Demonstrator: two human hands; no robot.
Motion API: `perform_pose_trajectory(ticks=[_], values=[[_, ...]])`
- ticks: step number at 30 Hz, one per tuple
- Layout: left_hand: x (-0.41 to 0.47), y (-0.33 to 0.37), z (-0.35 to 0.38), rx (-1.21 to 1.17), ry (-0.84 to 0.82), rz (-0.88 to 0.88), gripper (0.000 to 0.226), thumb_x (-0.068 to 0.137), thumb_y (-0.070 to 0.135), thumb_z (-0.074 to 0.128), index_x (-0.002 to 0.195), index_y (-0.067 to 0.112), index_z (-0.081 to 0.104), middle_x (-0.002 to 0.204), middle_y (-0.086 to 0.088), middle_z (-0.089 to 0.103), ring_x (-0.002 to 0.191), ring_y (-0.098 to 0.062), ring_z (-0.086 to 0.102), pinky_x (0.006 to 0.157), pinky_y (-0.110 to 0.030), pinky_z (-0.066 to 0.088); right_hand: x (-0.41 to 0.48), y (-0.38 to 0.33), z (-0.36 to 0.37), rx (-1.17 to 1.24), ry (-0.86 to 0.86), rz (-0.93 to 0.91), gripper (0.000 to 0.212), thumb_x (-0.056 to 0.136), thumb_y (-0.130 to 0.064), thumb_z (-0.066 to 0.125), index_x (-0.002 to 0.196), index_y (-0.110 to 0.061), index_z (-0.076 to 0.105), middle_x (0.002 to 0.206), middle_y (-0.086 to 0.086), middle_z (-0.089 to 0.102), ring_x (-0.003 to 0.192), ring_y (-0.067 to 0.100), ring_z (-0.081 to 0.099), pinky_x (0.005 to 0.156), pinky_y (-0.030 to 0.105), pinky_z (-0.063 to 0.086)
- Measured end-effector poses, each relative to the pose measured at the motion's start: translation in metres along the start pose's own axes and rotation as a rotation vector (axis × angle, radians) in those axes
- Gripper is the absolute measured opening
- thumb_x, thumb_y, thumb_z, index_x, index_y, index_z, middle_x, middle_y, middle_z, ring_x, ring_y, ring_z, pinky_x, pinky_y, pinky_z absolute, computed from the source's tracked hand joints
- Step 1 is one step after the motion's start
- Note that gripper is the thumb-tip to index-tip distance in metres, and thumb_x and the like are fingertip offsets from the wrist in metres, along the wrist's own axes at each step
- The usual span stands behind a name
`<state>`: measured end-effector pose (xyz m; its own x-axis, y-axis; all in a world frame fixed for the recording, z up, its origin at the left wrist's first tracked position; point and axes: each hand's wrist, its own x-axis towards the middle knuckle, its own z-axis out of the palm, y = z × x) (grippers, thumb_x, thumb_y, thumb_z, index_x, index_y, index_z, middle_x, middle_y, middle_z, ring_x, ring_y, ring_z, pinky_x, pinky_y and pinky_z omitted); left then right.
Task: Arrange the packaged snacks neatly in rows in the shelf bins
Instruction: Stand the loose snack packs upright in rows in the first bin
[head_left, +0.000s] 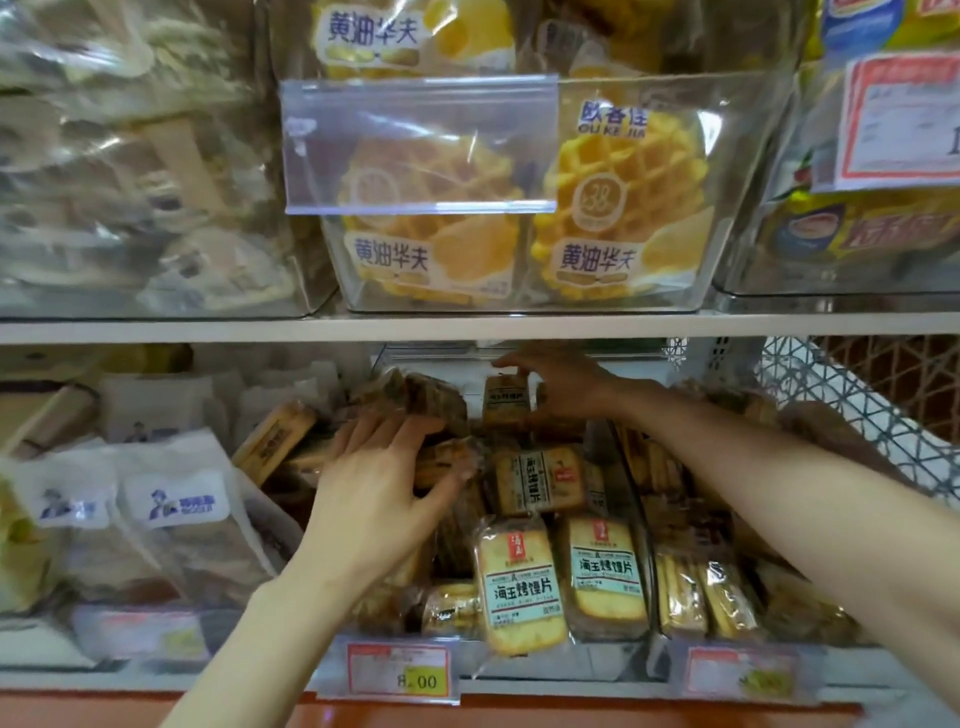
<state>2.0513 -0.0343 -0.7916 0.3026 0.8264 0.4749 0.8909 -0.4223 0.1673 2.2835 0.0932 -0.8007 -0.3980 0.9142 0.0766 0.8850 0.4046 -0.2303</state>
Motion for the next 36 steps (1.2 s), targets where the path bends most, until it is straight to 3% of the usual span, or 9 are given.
perform_pose_trajectory(ticks=[4,8,12,17,21,24,27,33,36], values=[[0.002,0.0,0.001,0.0,0.001,-0.003,0.052,0.078,0.055,0.043,0.097,0.015,0.069,0.09,-0.004,0.07,0.089,-0.03,0.065,0.077,-0.036,0.049,0.001,-0.002,-0.003,-0.171,0.013,-0.022,0.059,0.076,-0.056,0.065,0.129,-0.034,0.051,0.122,0.005,0.054,0.115,0.022,0.048,0.083,0.026,0.03],[0.001,0.001,0.003,0.016,-0.013,0.008,0.049,0.078,0.053,0.043,0.096,0.016,0.069,0.089,-0.001,0.069,0.089,-0.028,0.064,0.077,-0.035,0.047,0.003,-0.008,-0.001,-0.25,-0.007,0.016,0.062,0.079,-0.062,0.058,0.133,-0.035,0.046,0.13,0.006,0.049,0.122,0.026,0.042,0.097,0.032,0.032],[0.001,-0.001,0.003,-0.012,0.004,0.012,0.05,0.079,0.053,0.042,0.097,0.015,0.069,0.091,-0.003,0.069,0.091,-0.029,0.064,0.078,-0.037,0.048,0.003,-0.011,-0.002,-0.294,-0.025,0.058,0.059,0.082,-0.058,0.058,0.134,-0.033,0.045,0.131,0.009,0.046,0.121,0.029,0.042,0.096,0.036,0.037],[-0.001,-0.003,0.003,-0.044,0.045,0.009,0.051,0.078,0.051,0.041,0.097,0.013,0.069,0.091,-0.005,0.069,0.092,-0.031,0.064,0.074,-0.037,0.048,0.003,-0.017,-0.005,-0.277,-0.09,0.054,0.057,0.08,-0.061,0.058,0.129,-0.033,0.051,0.124,0.009,0.049,0.117,0.028,0.044,0.089,0.033,0.037],[0.0,-0.002,0.004,-0.029,0.06,0.018,0.049,0.078,0.051,0.042,0.095,0.014,0.069,0.09,-0.004,0.068,0.09,-0.03,0.064,0.074,-0.037,0.049,0.003,-0.009,0.001,-0.051,-0.105,0.09,0.053,0.077,-0.044,0.071,0.126,-0.036,0.053,0.124,-0.001,0.058,0.114,0.02,0.052,0.086,0.027,0.039],[0.001,-0.002,0.006,-0.033,0.055,0.015,0.05,0.078,0.052,0.041,0.095,0.014,0.069,0.09,-0.004,0.068,0.091,-0.029,0.064,0.077,-0.038,0.048,0.006,-0.005,0.007,-0.138,-0.111,0.103,0.051,0.082,-0.033,0.066,0.128,-0.038,0.047,0.125,-0.006,0.06,0.119,0.019,0.049,0.095,0.032,0.035],[0.001,-0.001,0.006,-0.029,0.051,0.011,0.051,0.078,0.052,0.041,0.096,0.014,0.069,0.091,-0.004,0.068,0.092,-0.03,0.064,0.078,-0.039,0.047,0.005,-0.008,0.011,-0.167,-0.166,0.13,0.045,0.085,-0.034,0.06,0.128,-0.035,0.047,0.128,0.004,0.055,0.126,0.024,0.037,0.097,0.035,0.03],[0.001,0.0,0.008,-0.02,0.044,0.007,0.05,0.079,0.052,0.041,0.096,0.015,0.07,0.091,-0.003,0.068,0.093,-0.028,0.064,0.08,-0.04,0.047,0.008,-0.013,0.018,-0.296,-0.134,0.114,0.05,0.084,-0.056,0.056,0.128,-0.034,0.047,0.127,0.005,0.053,0.128,0.03,0.035,0.104,0.045,0.025],[0.001,-0.001,0.008,-0.042,0.03,0.006,0.051,0.079,0.053,0.04,0.098,0.014,0.069,0.092,-0.003,0.068,0.095,-0.028,0.063,0.082,-0.039,0.046,0.01,-0.015,0.012,-0.251,-0.208,0.117,0.043,0.086,-0.045,0.059,0.127,-0.038,0.049,0.129,0.001,0.052,0.127,0.027,0.035,0.103,0.044,0.025]])
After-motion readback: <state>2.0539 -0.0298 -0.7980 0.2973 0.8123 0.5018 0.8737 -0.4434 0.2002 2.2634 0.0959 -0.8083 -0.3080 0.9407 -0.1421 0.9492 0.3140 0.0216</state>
